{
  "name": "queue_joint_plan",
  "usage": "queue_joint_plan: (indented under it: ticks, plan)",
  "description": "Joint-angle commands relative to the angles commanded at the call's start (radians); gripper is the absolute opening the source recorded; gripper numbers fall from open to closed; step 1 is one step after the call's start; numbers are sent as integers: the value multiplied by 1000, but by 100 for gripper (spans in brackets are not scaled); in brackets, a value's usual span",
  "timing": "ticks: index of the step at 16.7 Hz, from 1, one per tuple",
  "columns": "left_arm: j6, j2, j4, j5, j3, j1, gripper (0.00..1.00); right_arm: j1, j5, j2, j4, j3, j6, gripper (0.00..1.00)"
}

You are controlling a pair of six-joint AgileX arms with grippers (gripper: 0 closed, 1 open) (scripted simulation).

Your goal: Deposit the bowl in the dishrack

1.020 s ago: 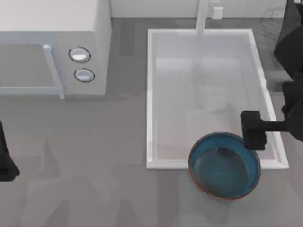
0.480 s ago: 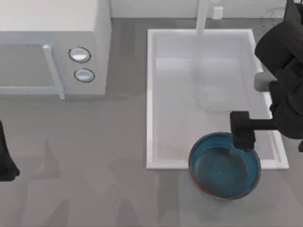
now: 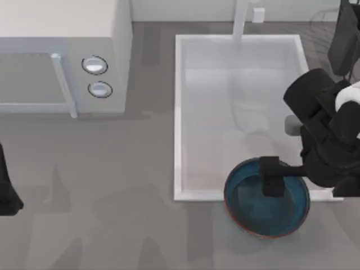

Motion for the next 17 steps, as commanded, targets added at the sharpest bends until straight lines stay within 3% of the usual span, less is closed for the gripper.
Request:
queue_joint_plan:
  ticks: [7, 17]
  plan:
    - [0, 0, 0, 0, 0, 0, 100, -3, 0, 40, 85, -54, -2, 100]
    - [0, 0, 0, 0, 0, 0, 100, -3, 0, 40, 85, -54, -2, 25]
